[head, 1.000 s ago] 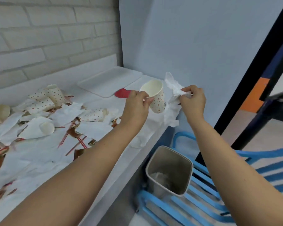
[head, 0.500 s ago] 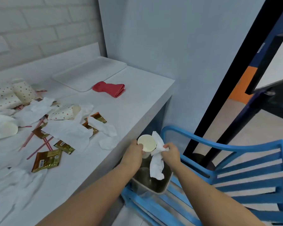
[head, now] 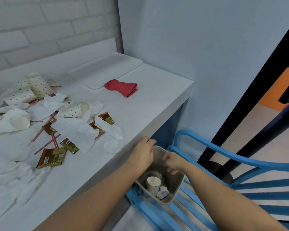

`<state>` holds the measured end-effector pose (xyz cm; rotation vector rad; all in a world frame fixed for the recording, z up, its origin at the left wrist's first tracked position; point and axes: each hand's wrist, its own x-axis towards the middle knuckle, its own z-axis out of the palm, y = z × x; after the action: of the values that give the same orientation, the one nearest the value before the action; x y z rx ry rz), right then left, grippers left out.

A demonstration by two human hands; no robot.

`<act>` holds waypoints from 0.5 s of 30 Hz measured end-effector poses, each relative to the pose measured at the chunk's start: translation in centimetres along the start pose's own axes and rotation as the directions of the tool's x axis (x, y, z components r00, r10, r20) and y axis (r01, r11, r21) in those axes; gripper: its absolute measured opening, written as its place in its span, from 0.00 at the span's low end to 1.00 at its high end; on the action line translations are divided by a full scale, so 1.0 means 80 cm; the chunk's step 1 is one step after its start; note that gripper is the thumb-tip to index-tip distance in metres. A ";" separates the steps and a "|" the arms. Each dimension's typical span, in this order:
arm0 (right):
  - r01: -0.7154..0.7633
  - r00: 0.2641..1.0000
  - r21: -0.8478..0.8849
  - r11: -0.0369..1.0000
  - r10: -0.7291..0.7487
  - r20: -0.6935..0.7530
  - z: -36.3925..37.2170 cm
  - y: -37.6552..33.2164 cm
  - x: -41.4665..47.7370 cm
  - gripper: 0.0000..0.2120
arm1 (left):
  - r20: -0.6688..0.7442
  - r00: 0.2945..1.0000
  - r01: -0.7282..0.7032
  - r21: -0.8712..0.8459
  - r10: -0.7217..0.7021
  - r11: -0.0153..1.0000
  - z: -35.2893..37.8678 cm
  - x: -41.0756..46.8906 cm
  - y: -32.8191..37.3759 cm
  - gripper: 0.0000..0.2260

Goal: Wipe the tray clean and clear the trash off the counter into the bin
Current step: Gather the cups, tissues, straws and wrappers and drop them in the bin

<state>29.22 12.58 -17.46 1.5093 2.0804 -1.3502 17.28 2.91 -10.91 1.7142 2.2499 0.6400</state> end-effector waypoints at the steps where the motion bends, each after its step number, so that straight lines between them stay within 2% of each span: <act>1: 0.021 0.999 -0.021 1.000 -0.020 0.031 -0.010 -0.014 -0.004 0.13 | -0.063 0.997 -0.037 -0.013 0.036 0.999 -0.011 0.001 0.005 0.14; 5: 0.198 0.979 -0.136 0.971 -0.189 0.077 -0.053 -0.082 -0.033 0.08 | -0.236 0.964 -0.140 -0.068 0.121 0.988 -0.062 0.007 0.008 0.12; 7: 0.297 0.955 -0.160 0.941 -0.292 0.060 -0.070 -0.118 -0.053 0.04 | -0.325 0.939 -0.136 -0.044 0.114 0.990 -0.090 0.011 -0.004 0.10; 12: 0.540 0.834 -0.134 0.831 -0.550 -0.046 -0.069 -0.193 -0.088 0.06 | -0.471 0.872 0.119 -0.060 -0.133 0.991 -0.155 0.003 -0.056 0.10; 13: 0.586 0.801 -0.159 0.795 -0.598 -0.040 -0.060 -0.204 -0.091 0.09 | -0.451 0.870 0.205 -0.039 -0.200 0.978 -0.164 -0.001 -0.071 0.10; 15: 0.650 0.745 -0.248 0.718 -0.667 0.021 -0.040 -0.223 -0.093 0.21 | -0.368 0.863 0.384 0.033 -0.346 0.923 -0.180 -0.010 -0.097 0.10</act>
<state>18.38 9.66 -1.37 0.7207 2.8652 -1.1634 4.48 -2.36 -2.07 1.2235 2.8077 0.8035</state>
